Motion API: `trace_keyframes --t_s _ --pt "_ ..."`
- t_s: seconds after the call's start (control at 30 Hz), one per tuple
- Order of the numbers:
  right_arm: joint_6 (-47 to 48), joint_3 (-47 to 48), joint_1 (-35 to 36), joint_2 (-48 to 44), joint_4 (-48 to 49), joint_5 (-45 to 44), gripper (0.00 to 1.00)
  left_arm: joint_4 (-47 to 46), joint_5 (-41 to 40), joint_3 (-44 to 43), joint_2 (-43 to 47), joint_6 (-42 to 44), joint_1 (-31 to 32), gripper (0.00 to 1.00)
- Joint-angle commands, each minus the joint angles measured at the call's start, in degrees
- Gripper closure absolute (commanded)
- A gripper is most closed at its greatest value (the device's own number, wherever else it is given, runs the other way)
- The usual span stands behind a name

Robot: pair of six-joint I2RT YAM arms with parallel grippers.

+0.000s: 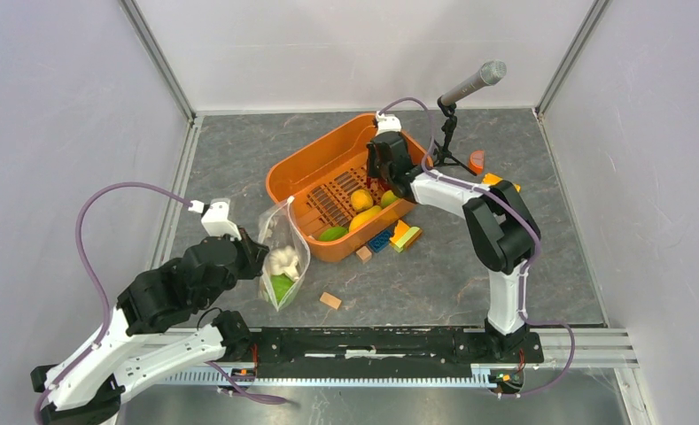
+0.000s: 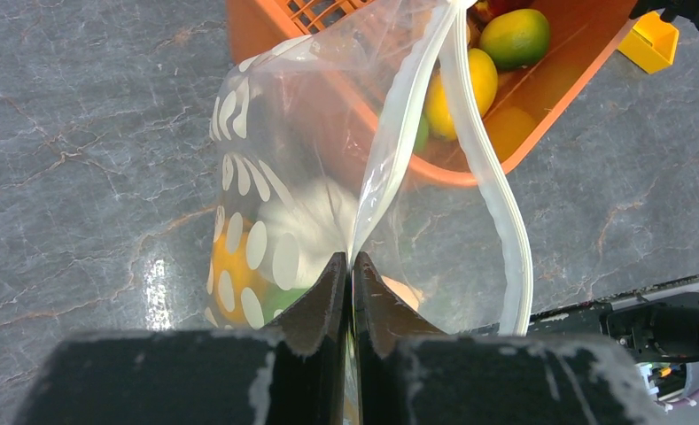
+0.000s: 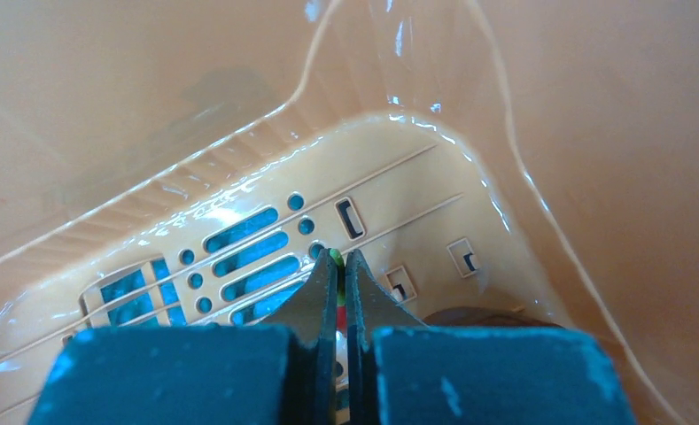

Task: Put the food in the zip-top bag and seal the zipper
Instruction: Pick up the fake vegetable from the bin.

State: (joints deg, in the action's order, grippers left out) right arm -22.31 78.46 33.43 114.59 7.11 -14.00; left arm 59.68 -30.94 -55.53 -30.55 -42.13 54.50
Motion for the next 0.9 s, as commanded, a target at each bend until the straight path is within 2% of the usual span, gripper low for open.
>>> trace_keyframes --t_s 0.0,0.2,0.47,0.77,0.87 --pt "2.2 -3.9 -0.3 -6.8 8.0 3.2 1.0 -2.0 0.0 0.2 -0.6 1.1 0.2 0.89" --pt "3.4 -13.5 -0.3 -16.0 17.2 4.4 1.0 -2.2 0.4 0.8 -0.9 0.8 0.2 0.89" --pt "4.6 -21.1 -0.3 -24.7 25.0 9.0 1.0 -2.3 0.2 1.3 -1.0 0.7 0.2 0.89" --pt "2.4 -30.5 1.0 -37.3 44.1 30.6 1.0 -3.1 1.0 0.9 -2.2 1.3 0.2 0.89" --pt "2.8 -33.0 3.7 -41.6 46.1 35.6 1.0 -3.3 1.1 0.8 -2.5 1.4 0.2 0.88"
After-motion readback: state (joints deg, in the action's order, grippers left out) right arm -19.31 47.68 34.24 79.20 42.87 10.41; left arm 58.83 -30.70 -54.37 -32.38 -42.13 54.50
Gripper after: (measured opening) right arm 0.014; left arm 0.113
